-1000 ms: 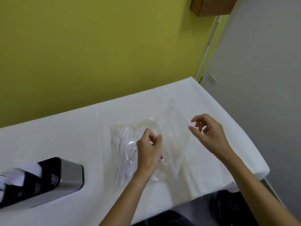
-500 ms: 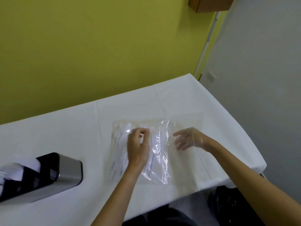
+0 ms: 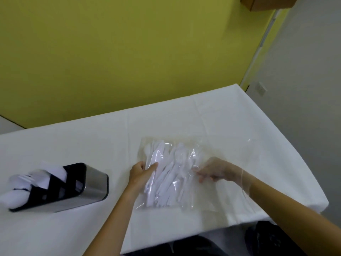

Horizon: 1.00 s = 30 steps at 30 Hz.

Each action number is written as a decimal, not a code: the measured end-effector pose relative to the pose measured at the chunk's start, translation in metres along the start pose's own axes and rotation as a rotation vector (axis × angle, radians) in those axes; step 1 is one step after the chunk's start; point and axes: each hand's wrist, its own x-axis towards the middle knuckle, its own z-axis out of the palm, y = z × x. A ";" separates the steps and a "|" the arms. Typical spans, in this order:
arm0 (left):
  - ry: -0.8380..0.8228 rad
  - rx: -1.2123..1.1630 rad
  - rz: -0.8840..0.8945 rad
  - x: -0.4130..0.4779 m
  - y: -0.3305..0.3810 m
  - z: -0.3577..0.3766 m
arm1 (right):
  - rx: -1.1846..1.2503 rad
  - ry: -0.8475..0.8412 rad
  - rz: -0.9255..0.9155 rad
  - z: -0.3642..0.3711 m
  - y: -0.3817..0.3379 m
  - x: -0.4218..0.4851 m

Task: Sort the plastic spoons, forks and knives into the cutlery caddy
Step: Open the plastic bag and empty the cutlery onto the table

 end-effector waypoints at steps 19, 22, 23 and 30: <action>-0.243 -0.181 0.234 0.002 0.033 -0.049 | 1.029 -0.496 -0.205 0.035 -0.010 -0.009; -0.213 -0.205 0.228 0.002 0.029 -0.051 | 0.954 -0.408 -0.239 0.036 -0.018 -0.009; -0.193 -0.202 0.229 0.004 0.027 -0.053 | 0.909 -0.356 -0.259 0.037 -0.018 -0.007; -0.084 -0.169 0.231 -0.003 0.010 -0.051 | 1.110 -0.271 -0.182 0.034 -0.019 0.004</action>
